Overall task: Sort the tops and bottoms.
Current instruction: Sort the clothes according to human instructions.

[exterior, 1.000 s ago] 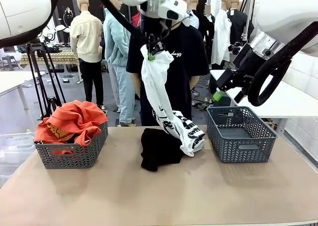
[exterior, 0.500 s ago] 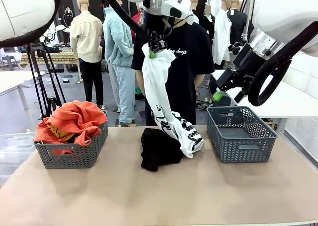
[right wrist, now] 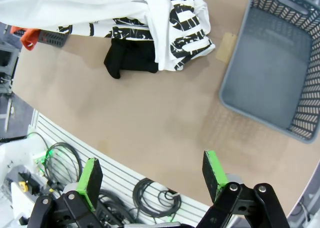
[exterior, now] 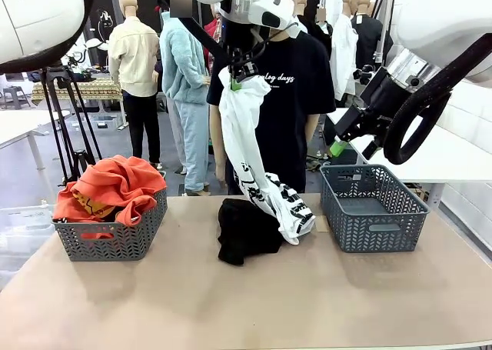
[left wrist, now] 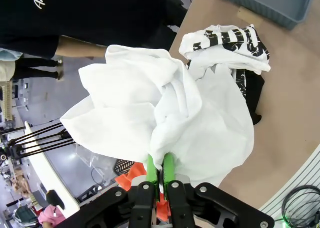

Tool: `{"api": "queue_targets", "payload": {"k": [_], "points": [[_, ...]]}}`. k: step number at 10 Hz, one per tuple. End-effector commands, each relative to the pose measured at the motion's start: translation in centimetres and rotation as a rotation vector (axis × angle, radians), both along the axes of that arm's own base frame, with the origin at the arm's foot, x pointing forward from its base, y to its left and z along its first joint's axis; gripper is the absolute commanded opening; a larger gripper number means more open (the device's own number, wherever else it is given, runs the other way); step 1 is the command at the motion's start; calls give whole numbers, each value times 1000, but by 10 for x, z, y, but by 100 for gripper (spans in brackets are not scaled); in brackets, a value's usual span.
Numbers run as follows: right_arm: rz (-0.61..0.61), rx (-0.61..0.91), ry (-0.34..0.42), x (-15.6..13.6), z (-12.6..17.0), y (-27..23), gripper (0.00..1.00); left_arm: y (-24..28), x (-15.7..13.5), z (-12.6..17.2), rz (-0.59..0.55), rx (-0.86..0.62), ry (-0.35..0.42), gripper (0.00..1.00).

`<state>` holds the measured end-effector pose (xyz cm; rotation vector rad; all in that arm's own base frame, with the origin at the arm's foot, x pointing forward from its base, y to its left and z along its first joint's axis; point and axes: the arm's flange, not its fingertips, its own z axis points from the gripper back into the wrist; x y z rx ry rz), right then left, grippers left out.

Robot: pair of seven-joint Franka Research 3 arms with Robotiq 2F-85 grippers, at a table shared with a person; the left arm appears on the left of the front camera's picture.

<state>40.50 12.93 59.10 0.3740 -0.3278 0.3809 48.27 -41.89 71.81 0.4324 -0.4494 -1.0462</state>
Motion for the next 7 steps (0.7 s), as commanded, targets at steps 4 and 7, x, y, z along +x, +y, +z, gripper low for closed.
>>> {"api": "queue_targets", "payload": {"k": [4, 7], "points": [[-3, -5, 4, -2, -2, -2, 100, 3, -1, 3, -2, -17, -4, 0], [-3, -5, 4, -2, -2, -2, 100, 3, -1, 3, -2, -17, -4, 0]]}}
